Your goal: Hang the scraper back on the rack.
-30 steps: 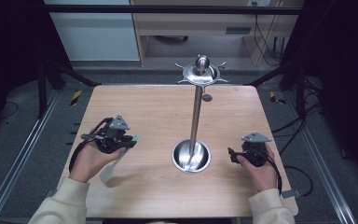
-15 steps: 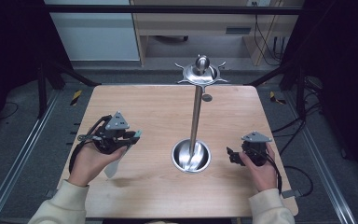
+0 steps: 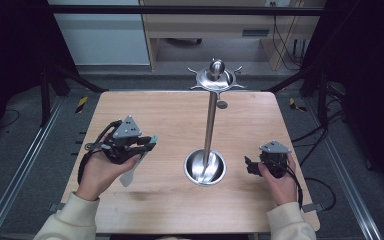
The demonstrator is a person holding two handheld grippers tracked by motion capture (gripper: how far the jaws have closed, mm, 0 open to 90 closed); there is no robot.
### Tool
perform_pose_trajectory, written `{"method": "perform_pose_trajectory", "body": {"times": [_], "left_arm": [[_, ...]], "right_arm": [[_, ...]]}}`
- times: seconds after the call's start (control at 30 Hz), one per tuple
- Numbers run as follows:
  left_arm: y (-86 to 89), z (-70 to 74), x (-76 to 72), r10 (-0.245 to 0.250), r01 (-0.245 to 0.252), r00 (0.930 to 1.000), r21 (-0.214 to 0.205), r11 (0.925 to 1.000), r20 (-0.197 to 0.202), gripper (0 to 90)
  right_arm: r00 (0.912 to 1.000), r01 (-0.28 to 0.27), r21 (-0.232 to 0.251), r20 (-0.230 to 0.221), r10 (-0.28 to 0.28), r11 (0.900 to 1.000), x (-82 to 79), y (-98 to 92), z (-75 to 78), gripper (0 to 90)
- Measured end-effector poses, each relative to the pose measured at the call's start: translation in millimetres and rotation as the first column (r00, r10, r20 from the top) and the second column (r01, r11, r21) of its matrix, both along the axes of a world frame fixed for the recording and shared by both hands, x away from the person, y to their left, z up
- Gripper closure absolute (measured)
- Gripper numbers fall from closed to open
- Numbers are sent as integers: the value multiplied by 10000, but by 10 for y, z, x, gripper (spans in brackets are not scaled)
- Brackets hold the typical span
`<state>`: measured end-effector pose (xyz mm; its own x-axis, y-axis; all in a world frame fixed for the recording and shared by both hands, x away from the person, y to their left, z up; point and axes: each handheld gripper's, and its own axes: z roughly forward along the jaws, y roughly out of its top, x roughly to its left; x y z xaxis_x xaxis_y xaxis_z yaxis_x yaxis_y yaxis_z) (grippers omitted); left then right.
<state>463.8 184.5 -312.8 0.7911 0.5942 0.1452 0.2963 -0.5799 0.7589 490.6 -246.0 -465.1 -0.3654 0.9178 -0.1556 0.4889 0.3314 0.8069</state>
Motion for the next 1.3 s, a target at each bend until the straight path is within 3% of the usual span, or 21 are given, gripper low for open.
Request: {"method": "perform_pose_trajectory", "body": {"times": [0.27, 0.47, 0.63, 0.7, 0.93, 1.3], "left_arm": [[-89, 73, -64, -258, 262, 9996, -285, 9993, 137, 745], [-86, 98, -19, -344, 347, 9994, -660, 9972, 59, 745], [-116, 120, -18, -445, 448, 9990, -777, 9960, 57, 745], [-124, 146, -26, -469, 476, 9988, -752, 9960, 116, 745], [-108, 231, 49, -428, 448, 9989, -1328, 9901, 174, 745], [-167, 409, 39, -303, 385, 9978, -1404, 9893, 598, 745]], "right_arm": [[10000, 39, -43, 73, -39, 10000, -12, -1, 3, 83], [9998, 153, -135, 97, -152, 9998, 1, -27, -1, 83], [9991, 160, 64, -384, -158, 9999, 1, -32, 7, 77], [9992, 171, 115, -363, -166, 9998, 1, -24, 8, 77], [9992, 306, 136, -251, -302, 9994, 1, -46, 13, 77], [9989, 330, 283, -331, -321, 9991, 4, -48, 9, 76]]}}
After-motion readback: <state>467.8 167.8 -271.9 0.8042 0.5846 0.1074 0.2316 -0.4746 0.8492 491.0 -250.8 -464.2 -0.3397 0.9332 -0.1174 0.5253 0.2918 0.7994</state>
